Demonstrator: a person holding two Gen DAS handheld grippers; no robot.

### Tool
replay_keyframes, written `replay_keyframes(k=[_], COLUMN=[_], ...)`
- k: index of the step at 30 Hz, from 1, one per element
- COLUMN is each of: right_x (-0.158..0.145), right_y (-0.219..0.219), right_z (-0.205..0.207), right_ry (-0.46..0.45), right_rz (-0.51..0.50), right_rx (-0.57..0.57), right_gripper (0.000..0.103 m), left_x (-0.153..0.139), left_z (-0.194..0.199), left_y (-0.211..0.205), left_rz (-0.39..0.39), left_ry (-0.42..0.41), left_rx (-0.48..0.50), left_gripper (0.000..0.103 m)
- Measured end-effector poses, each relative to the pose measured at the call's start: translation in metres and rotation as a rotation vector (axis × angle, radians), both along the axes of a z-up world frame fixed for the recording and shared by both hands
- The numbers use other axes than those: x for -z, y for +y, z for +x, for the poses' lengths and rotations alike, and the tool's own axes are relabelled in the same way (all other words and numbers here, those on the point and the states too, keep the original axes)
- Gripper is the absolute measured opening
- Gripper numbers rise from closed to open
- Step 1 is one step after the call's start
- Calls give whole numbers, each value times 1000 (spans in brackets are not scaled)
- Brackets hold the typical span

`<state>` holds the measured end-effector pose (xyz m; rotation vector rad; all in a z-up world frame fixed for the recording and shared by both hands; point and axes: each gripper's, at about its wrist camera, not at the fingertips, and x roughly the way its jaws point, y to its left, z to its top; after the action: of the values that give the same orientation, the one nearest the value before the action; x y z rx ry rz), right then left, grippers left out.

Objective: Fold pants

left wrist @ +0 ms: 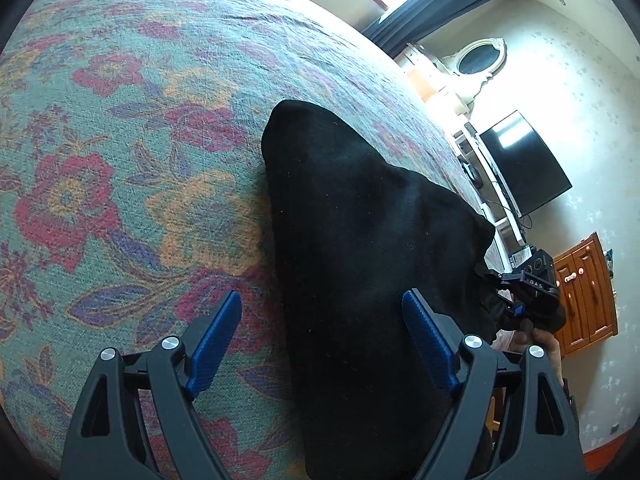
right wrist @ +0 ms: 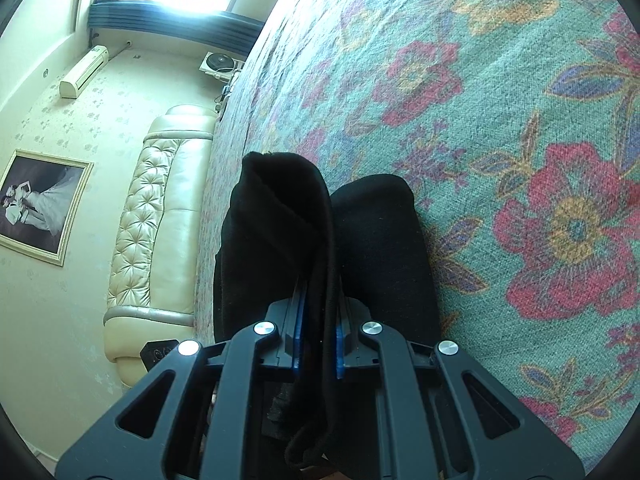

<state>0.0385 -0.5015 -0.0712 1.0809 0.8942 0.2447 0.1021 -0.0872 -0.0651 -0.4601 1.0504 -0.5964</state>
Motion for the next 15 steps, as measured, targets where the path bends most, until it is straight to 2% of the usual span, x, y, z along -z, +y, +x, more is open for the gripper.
replay_keyframes(k=[2,4,5,6,8,10,15], right_x=[-2,-2,-2,-3,-10,-15,1], right_y=[-8,-20,-25,-29,-35,-39,-47], right_z=[-5,-13,-16,-20,-26,-32,-37], right_ry=[-3,-11,-18,-25,-27,-19,11], right_rz=[-8,36,60,75,35,-30,10], right_rx=[29,49,49,48,51,43,7], right_gripper=[11,14,27,53,84,85,85], left_x=[2,2,2,3,3,5,7], left_z=[1,2,3,5,8,10,12], left_y=[-2,-3,-4,-4,-3,-3,-7], left_rz=[-8,-14,-19,-22,-33,-43,-56], left_ry=[9,15,16,17,22,29,46], left_rx=[12,22,24,25,24,20,19], left_gripper=[81,81,81,81,81,81,83])
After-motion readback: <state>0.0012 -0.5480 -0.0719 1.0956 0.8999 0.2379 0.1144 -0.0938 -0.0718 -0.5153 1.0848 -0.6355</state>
